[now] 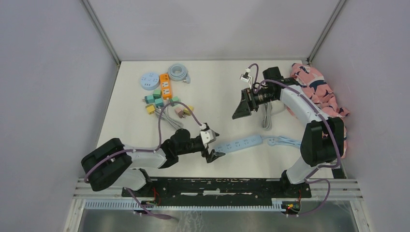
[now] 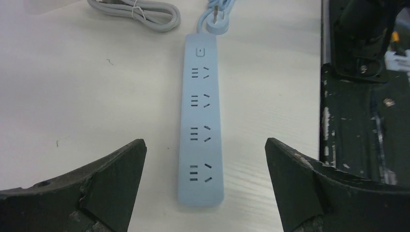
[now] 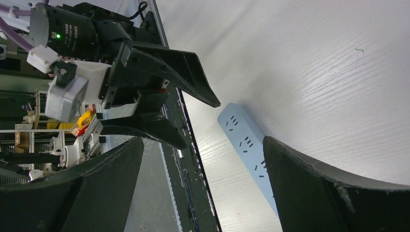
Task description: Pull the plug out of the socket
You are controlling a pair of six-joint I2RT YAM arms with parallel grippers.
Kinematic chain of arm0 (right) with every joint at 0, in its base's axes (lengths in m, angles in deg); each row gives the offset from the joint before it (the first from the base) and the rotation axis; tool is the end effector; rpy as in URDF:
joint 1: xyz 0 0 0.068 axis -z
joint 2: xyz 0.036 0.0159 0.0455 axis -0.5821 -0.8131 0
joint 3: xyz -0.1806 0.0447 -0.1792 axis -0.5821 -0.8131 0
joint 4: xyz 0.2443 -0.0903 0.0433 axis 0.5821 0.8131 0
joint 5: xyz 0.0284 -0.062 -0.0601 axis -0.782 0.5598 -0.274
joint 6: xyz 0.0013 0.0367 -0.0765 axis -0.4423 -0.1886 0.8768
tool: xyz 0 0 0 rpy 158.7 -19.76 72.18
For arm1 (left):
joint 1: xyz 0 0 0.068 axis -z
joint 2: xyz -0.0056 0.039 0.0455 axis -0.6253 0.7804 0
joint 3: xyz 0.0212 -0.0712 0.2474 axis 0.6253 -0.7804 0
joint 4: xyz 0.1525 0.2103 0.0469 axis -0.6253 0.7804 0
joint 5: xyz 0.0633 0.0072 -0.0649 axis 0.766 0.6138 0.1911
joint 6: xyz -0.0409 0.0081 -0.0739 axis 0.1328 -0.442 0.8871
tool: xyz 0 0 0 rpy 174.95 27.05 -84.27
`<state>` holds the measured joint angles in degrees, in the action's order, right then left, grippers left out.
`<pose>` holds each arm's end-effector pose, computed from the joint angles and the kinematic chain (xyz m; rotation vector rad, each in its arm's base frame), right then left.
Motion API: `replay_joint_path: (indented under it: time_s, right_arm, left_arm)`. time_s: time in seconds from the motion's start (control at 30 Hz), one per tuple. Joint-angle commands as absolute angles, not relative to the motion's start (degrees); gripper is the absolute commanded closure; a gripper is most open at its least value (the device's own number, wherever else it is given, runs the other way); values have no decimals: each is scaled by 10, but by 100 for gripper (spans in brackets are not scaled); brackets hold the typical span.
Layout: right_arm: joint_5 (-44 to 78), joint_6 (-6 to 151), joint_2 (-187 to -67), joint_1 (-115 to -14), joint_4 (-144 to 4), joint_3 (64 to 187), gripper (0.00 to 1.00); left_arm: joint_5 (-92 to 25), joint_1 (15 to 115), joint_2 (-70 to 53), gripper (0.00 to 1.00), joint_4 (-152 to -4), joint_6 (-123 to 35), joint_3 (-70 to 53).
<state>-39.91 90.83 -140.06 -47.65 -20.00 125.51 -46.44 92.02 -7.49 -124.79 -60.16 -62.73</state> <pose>0.3090 0.1346 0.2414 -0.7615 2.2795 1.4985 0.1475 -0.2431 0.1526 1.1160 1.4373 -0.9354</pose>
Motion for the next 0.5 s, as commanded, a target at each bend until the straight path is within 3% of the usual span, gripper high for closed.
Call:
replay_joint_path:
  time_s: [0.0,0.2,0.47]
  right_arm:
    - [-410,917,-1385,-473,-209,1270,0]
    - [-411,931,-1386,-468,-194,1275,0]
    - [-417,936,-1387,-460,-187,1277,0]
  left_arm:
    - [-467,928,-3,1,-1202,-736,-559]
    - [-448,960,90,5,-1179,-750,-497]
    - [-363,995,175,26,-1141,-749,-438]
